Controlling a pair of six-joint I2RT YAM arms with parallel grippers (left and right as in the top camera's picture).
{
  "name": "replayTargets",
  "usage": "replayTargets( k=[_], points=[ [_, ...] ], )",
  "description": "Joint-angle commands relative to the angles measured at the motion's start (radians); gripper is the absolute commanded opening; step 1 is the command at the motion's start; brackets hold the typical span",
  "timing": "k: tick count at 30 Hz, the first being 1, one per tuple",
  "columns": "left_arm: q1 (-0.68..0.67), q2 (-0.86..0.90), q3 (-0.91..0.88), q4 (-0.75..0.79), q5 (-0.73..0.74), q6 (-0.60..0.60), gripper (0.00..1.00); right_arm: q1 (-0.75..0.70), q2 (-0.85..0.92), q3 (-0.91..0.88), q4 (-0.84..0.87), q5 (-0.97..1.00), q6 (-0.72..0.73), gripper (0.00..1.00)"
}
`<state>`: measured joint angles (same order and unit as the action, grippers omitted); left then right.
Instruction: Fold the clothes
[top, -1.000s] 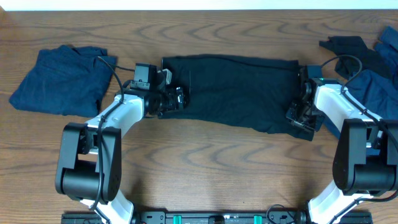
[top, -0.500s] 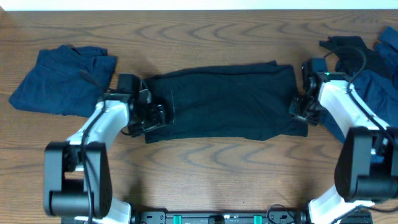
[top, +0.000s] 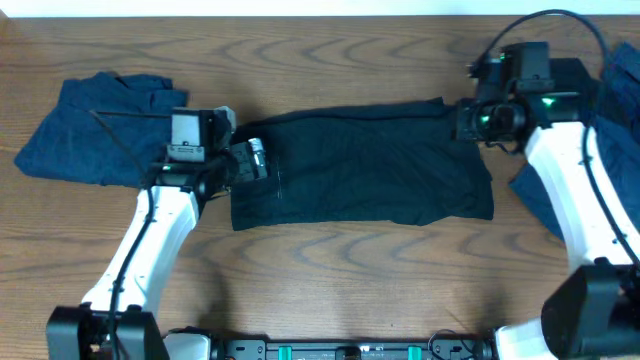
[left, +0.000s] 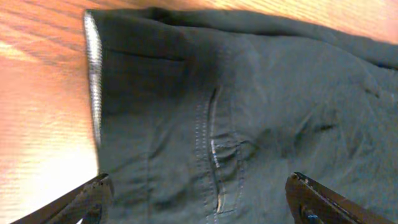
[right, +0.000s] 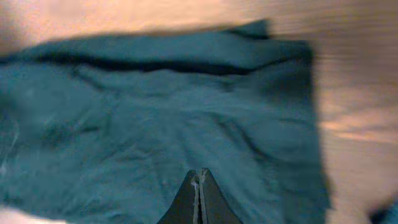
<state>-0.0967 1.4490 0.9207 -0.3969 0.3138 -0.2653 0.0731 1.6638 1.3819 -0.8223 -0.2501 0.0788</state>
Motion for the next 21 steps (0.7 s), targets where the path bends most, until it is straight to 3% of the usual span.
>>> replayTargets(
  k=[1,7,15,21],
  points=[
    [-0.035,0.053,0.000,0.032,-0.009,-0.009,0.90,0.055,0.082,-0.002,0.013,-0.103,-0.131,0.01],
    [-0.064,0.180,0.000,0.118,-0.018,-0.008,0.90,0.108,0.233,-0.002,0.155,-0.086,-0.125,0.01],
    [-0.064,0.346,0.000,0.126,-0.019,-0.008,0.90,0.059,0.395,-0.002,0.290,0.087,0.102,0.02],
    [-0.064,0.373,0.000,0.088,-0.020,-0.008,0.90,-0.012,0.404,-0.001,0.404,0.194,0.252,0.12]
  ],
)
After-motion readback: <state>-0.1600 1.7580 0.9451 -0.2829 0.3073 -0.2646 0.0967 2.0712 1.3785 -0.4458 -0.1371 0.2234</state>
